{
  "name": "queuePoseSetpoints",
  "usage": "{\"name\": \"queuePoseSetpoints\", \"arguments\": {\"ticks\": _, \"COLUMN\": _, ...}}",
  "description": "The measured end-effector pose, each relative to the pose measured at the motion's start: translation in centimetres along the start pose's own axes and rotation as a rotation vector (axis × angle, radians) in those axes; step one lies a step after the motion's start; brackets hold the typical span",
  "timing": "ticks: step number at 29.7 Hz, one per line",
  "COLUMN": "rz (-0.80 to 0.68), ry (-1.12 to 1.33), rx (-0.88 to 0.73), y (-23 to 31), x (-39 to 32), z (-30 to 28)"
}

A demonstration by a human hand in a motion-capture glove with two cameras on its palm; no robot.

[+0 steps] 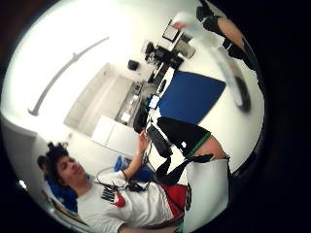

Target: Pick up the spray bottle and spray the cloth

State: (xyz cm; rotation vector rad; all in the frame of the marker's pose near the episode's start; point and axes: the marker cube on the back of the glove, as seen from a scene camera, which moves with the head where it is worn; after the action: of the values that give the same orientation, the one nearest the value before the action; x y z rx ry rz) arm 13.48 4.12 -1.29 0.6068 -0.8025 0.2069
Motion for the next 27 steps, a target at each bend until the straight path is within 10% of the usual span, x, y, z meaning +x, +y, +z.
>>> {"name": "queuePoseSetpoints", "arguments": {"ticks": 9, "rz": 0.050, "ry": -0.233, "rx": -0.188, "y": -4.9, "x": 4.2, "z": 3.7}}
{"name": "queuePoseSetpoints", "arguments": {"ticks": 27, "rz": 0.051, "ry": -0.189, "rx": 0.028, "y": -2.7, "x": 4.3, "z": -2.7}}
